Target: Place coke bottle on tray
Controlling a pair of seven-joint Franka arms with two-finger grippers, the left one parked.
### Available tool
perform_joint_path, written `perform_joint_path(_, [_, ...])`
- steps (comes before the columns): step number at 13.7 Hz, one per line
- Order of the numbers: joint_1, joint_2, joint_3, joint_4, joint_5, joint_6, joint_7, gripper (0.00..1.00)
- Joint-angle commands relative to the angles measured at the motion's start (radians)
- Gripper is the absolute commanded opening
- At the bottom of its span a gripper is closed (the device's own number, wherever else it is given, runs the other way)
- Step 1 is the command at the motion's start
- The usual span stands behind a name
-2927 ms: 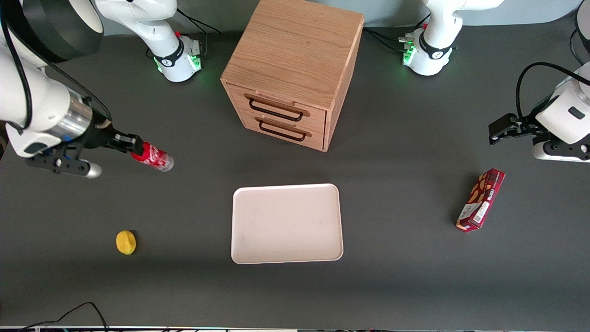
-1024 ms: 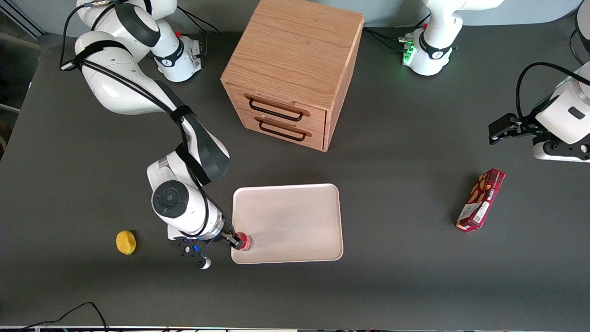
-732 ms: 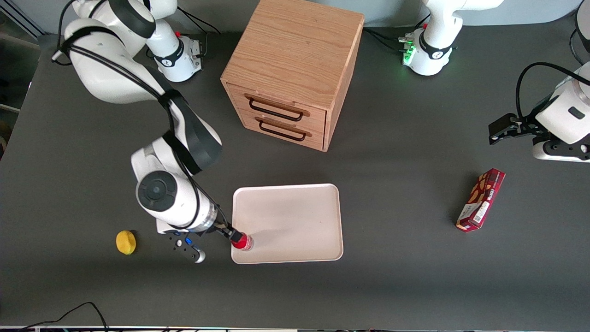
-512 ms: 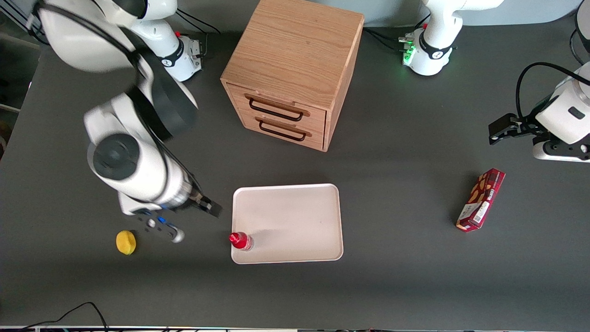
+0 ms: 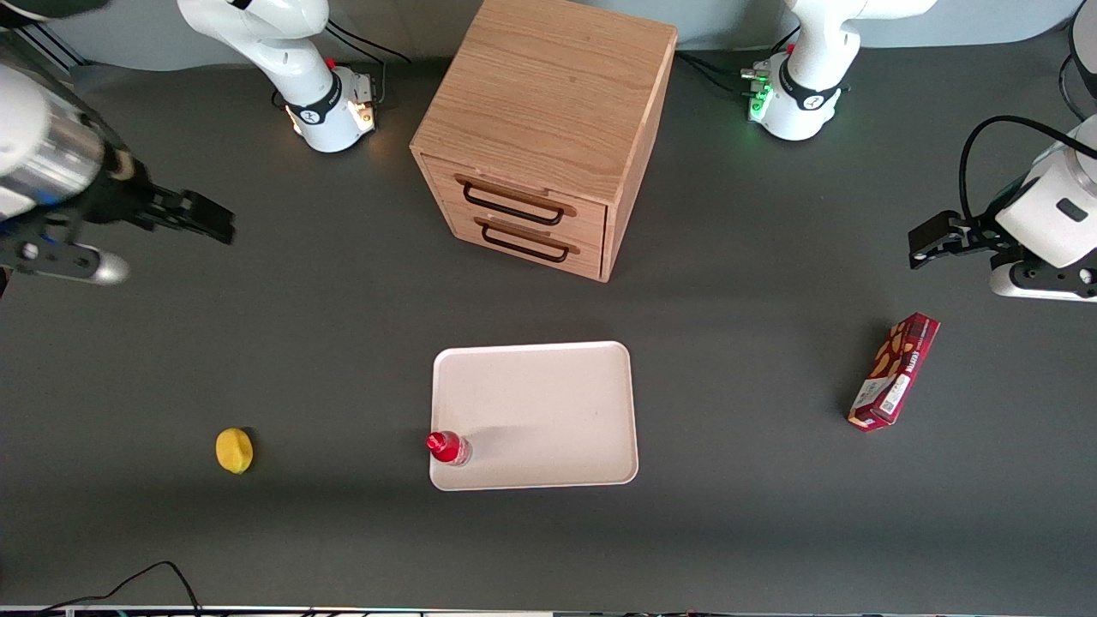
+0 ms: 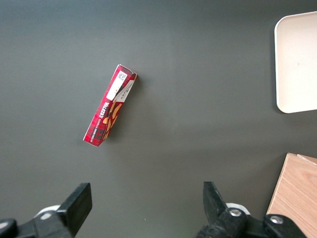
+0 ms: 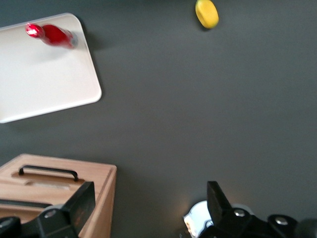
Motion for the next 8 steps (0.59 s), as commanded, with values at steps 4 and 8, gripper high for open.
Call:
perform_joint_path(4, [0.022, -0.418, -0.171, -0.653, 0.069, 0.290, -0.162, 1.00])
perform_joint_path(8, [0.029, -0.380, -0.180, -0.575, 0.072, 0.251, -0.139, 1.00])
